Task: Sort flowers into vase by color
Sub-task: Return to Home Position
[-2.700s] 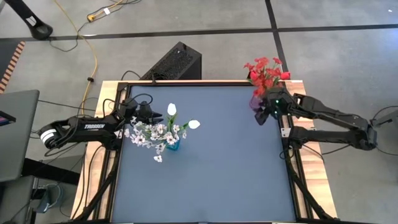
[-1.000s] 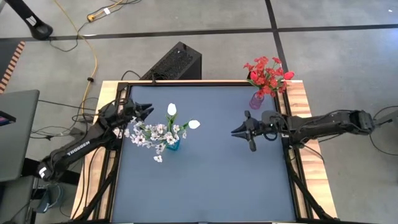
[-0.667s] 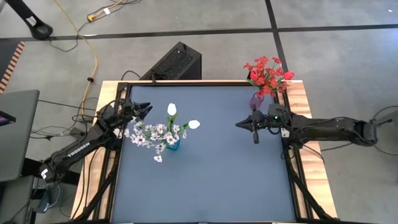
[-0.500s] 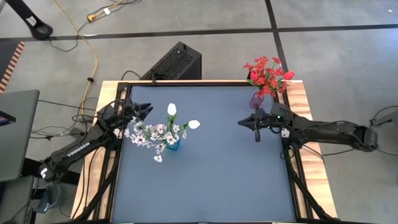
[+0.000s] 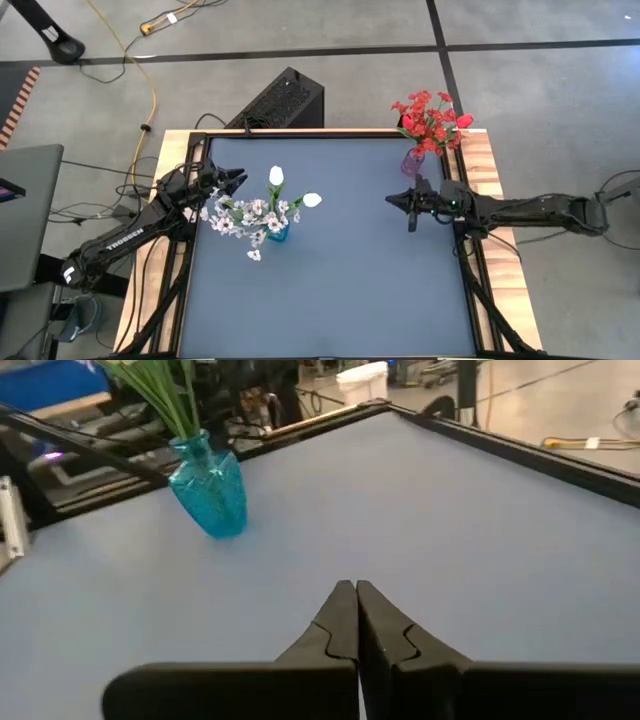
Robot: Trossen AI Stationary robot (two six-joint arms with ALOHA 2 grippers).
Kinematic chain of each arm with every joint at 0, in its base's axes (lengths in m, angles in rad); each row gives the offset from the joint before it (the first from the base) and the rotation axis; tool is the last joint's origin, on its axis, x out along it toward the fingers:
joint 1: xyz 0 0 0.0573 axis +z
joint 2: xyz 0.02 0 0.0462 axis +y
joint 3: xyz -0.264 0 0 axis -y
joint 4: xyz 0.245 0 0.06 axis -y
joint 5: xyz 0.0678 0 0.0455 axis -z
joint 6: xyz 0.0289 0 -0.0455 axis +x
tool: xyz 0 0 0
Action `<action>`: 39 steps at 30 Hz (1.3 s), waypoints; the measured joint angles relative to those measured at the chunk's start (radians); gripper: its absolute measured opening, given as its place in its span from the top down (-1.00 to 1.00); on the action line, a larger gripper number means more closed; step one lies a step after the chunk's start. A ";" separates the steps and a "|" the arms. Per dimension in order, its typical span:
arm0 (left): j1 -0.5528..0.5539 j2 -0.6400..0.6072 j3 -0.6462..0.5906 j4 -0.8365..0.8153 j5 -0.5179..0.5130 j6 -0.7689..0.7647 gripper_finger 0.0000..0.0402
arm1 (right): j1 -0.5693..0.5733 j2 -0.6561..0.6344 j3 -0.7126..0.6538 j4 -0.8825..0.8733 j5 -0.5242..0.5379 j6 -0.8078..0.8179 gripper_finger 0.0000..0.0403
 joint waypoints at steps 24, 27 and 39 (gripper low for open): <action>0.000 0.012 0.001 -0.110 -0.009 -0.011 0.41 | 0.227 0.004 0.000 -0.113 0.208 -0.084 0.78; 0.000 0.018 0.003 -0.116 -0.010 -0.011 0.41 | 0.227 0.004 0.000 -0.108 0.220 -0.084 0.77; 0.000 0.018 0.005 -0.129 -0.026 -0.041 0.41 | 0.202 0.003 0.000 -0.083 0.221 -0.084 0.76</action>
